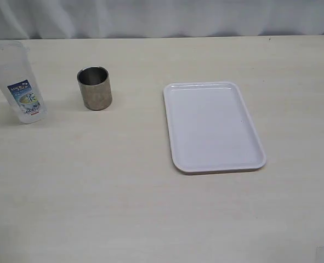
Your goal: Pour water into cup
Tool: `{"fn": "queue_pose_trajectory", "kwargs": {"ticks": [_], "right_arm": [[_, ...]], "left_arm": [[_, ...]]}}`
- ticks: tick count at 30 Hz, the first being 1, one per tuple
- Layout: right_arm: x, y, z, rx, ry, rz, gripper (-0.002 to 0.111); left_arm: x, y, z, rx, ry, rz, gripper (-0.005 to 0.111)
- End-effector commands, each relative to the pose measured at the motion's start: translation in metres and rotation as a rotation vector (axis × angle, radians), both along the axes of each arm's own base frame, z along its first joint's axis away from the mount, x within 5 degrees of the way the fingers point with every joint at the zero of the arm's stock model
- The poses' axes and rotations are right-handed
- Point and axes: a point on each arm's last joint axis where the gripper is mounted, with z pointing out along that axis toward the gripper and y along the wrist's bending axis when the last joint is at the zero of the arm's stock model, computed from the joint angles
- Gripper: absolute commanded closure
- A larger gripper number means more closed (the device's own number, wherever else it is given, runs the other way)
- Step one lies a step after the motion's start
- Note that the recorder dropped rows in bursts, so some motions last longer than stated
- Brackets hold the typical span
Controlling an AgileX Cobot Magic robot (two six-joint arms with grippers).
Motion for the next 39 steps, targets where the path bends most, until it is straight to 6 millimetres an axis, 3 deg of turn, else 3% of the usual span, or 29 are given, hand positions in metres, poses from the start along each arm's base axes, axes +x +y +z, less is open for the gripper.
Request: {"fn": "queue_pose_trajectory", "kwargs": {"ticks": [1,9,12,19,21,24,25,26,27,30,39], "right_arm": [[0.002,0.001,0.018,0.005,-0.208,0.008,0.104],[-0.007,0.003,0.059,0.03,-0.671,0.034,0.104],[-0.015,0.003,0.071,0.091,-0.829,0.053,0.104],[-0.017,0.003,0.075,0.225,-0.865,0.088,0.101],[-0.012,0.004,0.074,0.285,-0.812,0.095,0.081],[0.001,0.005,0.088,0.311,-0.738,0.101,0.028],[0.006,0.007,0.092,0.302,-0.711,0.118,0.014],[0.011,0.012,0.095,0.261,-0.68,0.157,0.008],[0.016,0.016,0.096,0.244,-0.646,0.198,0.006],[0.03,0.026,0.097,0.257,-0.602,0.293,0.007],[0.043,0.029,0.093,0.273,-0.565,0.315,0.007]], "left_arm": [[0.002,-0.003,0.015,-0.003,-0.179,-0.035,0.107],[-0.007,-0.009,0.054,-0.017,-0.614,-0.099,0.107],[-0.01,-0.009,0.06,-0.039,-0.695,-0.115,0.107],[-0.013,-0.009,0.065,-0.24,-0.752,-0.15,0.107],[-0.013,-0.005,0.066,-0.344,-0.76,-0.125,0.1],[-0.012,-0.003,0.065,-0.389,-0.754,-0.11,0.047],[-0.012,-0.003,0.065,-0.39,-0.752,-0.109,0.028],[-0.012,-0.003,0.065,-0.396,-0.753,-0.106,0.012],[-0.012,-0.003,0.065,-0.396,-0.75,-0.106,0.006],[-0.006,-0.003,0.065,-0.387,-0.727,-0.1,0.006],[0.049,-0.002,0.05,-0.381,-0.521,-0.05,0.006]]}}
